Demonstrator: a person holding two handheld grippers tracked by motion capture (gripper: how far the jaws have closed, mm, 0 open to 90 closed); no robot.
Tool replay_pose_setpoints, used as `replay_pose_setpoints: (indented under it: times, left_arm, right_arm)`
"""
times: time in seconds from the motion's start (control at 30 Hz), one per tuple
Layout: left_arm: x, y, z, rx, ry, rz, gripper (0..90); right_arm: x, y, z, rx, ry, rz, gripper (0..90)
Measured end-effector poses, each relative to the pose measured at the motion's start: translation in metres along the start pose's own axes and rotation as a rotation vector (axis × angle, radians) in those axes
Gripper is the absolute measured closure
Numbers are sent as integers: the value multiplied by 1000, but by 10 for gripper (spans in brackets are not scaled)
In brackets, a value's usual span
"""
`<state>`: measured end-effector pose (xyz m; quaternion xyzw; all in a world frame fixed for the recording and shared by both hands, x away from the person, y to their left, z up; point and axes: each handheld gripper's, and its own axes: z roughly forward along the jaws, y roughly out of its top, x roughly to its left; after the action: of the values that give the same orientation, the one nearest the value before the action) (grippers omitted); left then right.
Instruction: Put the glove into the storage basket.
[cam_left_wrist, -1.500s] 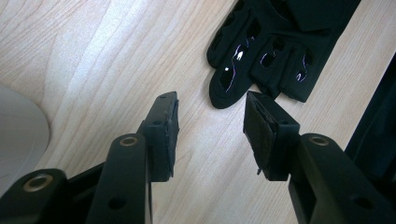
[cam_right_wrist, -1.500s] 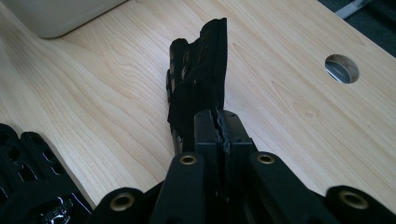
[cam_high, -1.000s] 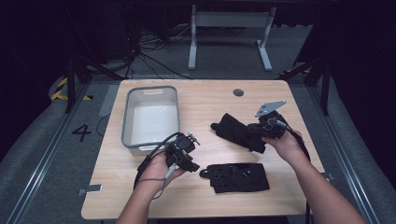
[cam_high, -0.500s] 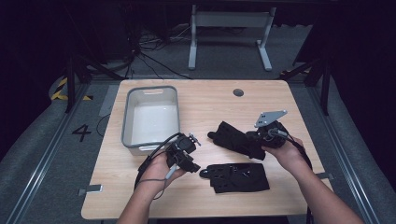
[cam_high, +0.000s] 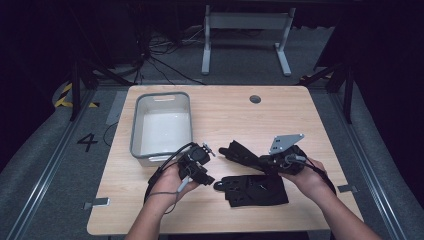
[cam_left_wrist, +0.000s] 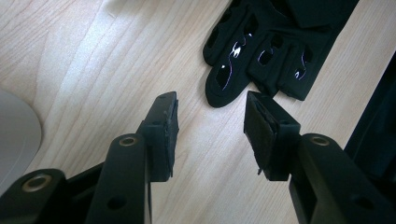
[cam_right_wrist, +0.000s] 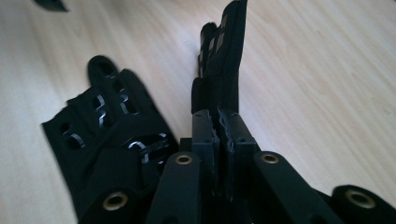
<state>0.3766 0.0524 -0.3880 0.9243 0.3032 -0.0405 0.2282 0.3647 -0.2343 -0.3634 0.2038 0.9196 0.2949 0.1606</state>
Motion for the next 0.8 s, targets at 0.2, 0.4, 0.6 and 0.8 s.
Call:
replay_pose_setpoints:
  times: [0.2, 0.4, 0.6, 0.8]
  left_arm:
    - [-1, 0, -2, -8, -3, -1, 550]
    - [0, 0, -1, -4, -4, -5, 551]
    - [1, -1, 0, 0, -12, -13, 568]
    - [5, -2, -2, -12, -53, -44, 711]
  right_arm:
    - [15, -7, -5, -5, 109, 26, 786]
    - [23, -14, -6, -4, 156, 40, 748]
    - [12, -17, -10, -57, 148, 119, 719]
    - [-1, -24, -14, -93, 139, 236, 671]
